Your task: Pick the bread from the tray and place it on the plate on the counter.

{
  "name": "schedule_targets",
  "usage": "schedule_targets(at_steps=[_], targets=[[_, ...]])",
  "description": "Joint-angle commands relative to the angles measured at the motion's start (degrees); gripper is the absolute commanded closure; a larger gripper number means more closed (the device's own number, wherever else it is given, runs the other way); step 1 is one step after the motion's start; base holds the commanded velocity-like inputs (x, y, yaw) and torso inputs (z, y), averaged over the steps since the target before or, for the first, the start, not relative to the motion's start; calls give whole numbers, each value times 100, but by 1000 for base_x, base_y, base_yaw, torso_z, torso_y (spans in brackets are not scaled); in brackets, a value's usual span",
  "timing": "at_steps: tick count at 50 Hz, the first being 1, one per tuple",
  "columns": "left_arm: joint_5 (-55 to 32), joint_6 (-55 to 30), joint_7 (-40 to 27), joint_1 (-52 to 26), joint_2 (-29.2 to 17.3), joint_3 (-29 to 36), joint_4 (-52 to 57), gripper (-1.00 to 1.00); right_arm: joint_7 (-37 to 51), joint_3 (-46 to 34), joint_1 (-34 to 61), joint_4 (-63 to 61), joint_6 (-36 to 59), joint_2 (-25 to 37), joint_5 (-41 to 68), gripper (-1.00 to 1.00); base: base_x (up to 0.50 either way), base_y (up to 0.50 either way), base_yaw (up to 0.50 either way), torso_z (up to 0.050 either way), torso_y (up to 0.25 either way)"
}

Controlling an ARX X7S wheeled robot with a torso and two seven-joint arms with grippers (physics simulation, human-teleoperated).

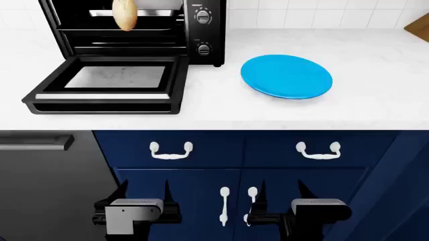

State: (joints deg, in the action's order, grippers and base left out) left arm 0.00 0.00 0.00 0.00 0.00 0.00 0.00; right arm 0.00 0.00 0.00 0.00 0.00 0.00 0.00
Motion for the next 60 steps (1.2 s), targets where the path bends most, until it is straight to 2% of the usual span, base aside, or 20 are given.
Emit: schedule_targets(at_steps=[1, 17, 56, 60], targets=[[-59, -8, -111, -7, -92, 123, 34, -100, 124, -126, -19, -25, 26, 97, 42, -100, 0, 0, 0, 0, 0], [-483, -28, -245, 2, -306, 418, -16, -100, 381, -412, 49, 74, -2, 322, 221, -100, 0, 0, 0, 0, 0], [-650, 19, -577, -21, -589, 778, -60, -100, 677, -800, 119, 103, -22, 588, 393, -100, 0, 0, 0, 50, 23], [-654, 252, -556, 7, -606, 828, -179, -100, 572, -787, 161, 115, 146, 604, 634, -100, 0, -125, 0, 38, 18]])
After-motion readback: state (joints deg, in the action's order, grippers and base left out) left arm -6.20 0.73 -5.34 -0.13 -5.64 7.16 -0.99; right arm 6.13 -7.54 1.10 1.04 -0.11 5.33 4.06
